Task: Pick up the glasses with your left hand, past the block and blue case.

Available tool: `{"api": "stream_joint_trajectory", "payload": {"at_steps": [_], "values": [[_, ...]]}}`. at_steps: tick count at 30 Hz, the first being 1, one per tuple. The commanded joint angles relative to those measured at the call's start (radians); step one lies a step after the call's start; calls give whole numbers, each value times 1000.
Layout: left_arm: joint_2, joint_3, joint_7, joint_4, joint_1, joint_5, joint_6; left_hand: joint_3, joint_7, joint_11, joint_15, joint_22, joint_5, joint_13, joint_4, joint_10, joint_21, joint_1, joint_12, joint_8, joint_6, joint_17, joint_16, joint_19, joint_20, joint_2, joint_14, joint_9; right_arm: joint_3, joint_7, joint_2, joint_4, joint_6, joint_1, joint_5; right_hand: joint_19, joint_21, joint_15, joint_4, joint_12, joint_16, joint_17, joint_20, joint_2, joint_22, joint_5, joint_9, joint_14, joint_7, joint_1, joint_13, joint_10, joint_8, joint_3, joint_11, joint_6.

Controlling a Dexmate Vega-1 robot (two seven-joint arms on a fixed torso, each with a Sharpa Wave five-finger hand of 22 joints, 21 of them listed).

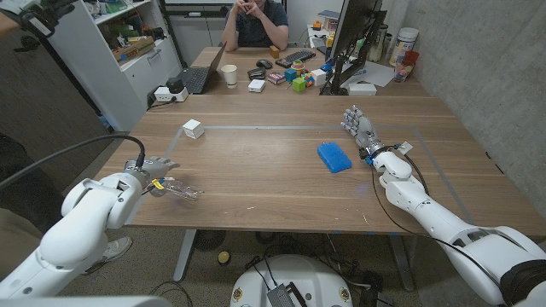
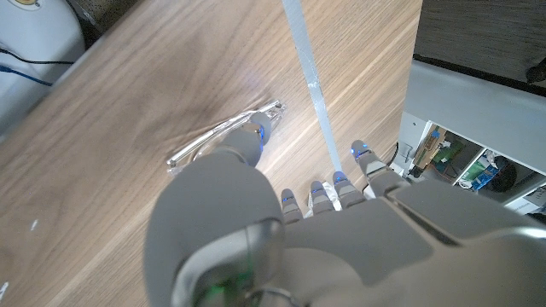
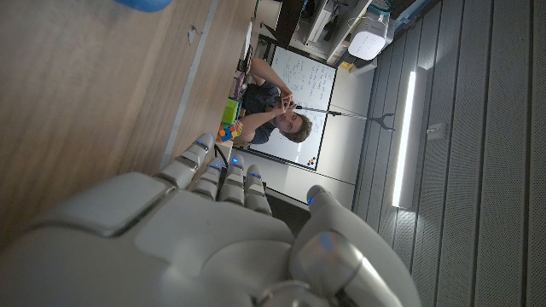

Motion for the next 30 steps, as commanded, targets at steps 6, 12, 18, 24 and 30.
{"api": "stream_joint_trajectory", "payload": {"at_steps": [6, 12, 18, 24, 30], "values": [[100, 119, 65, 86, -57, -51, 90, -19, -2, -8, -7, 3, -1, 4, 2, 3, -3, 15, 5, 1, 1, 5, 3, 13, -6, 0, 2, 3, 4, 16, 4, 34, 22, 16, 0, 10, 3, -2, -5, 6, 7, 2, -2, 8, 2, 5, 5, 8, -3, -7, 5, 6, 6, 5, 0, 8], [135, 153, 101, 102, -63, -88, 124, -32, -2, -13, -15, 4, -1, 4, 3, 18, -3, 20, 10, 5, 15, 5, 6, 25, -9, 1, 15, 3, 3, 26, 8, 53, 25, 27, 0, 10, 3, -2, -6, 7, 7, 2, -2, 8, 2, 6, 5, 9, -3, -6, 5, 7, 6, 5, -1, 8], [171, 174, 145, 108, -58, -124, 158, -49, 2, -13, -23, 4, -4, 4, 1, 48, 5, 34, 19, 10, 39, 6, 13, 61, -10, 4, 51, 2, 0, 37, 14, 72, 32, 37, -1, 10, 2, -2, -6, 6, 7, 2, -2, 8, 2, 6, 5, 10, -2, -6, 5, 7, 6, 5, -1, 9], [210, 212, 143, 115, -74, -159, 195, -65, 1, -7, -18, 5, -4, 4, 1, 29, 2, 44, 8, 5, 37, 6, 5, 69, -12, 7, 43, 2, 0, 47, 18, 85, 38, 43, 1, 11, 2, -1, -6, 7, 7, 2, -1, 7, 2, 6, 5, 11, -1, -5, 5, 8, 6, 6, 0, 10], [242, 248, 184, 123, -80, -191, 231, -75, -3, -10, -20, 5, -5, 4, 3, 28, 0, 44, 7, 2, 35, 7, 4, 72, -17, 5, 45, 2, 0, 58, 20, 94, 42, 47, 2, 12, 3, -2, -7, 7, 8, 2, 0, 7, 2, 6, 5, 12, -1, -5, 5, 9, 6, 6, -1, 11]]}}
